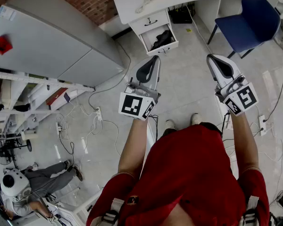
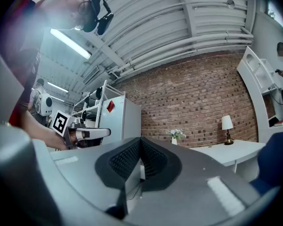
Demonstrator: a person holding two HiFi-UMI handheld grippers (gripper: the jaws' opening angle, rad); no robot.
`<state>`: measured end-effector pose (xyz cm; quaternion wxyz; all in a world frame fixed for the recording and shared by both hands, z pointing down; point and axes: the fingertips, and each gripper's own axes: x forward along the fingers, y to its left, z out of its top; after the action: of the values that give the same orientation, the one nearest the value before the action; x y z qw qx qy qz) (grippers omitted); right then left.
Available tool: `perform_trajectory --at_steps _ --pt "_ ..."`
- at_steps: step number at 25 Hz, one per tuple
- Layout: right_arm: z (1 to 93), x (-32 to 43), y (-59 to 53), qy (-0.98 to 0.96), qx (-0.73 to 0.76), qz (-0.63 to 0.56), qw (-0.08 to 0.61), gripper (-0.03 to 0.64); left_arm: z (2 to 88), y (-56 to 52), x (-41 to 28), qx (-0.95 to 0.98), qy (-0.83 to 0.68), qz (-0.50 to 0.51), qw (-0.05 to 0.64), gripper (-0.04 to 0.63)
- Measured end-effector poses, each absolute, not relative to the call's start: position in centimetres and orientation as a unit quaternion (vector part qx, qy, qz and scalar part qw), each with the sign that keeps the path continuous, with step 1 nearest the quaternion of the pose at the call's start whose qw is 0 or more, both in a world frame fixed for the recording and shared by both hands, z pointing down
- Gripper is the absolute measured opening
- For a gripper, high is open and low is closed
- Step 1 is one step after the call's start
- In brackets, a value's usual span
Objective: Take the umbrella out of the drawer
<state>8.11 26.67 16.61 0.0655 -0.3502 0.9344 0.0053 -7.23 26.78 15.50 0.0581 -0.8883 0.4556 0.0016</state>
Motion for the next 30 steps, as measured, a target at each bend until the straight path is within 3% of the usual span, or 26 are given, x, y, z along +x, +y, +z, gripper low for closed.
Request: perform_trajectory --at_steps 19,30 --pt "18.4 15.6 22.8 0.945 -0.315 -0.015 0.080 0.012 16.8 23.4 -1.5 -0.863 0.499 -0.042 0.061 0.008" --pt "19.7 16.3 18.8 0.946 -0.312 -0.026 0.080 0.012 18.1 19.6 -2.6 -0.851 0.518 -0.069 0.058 0.008"
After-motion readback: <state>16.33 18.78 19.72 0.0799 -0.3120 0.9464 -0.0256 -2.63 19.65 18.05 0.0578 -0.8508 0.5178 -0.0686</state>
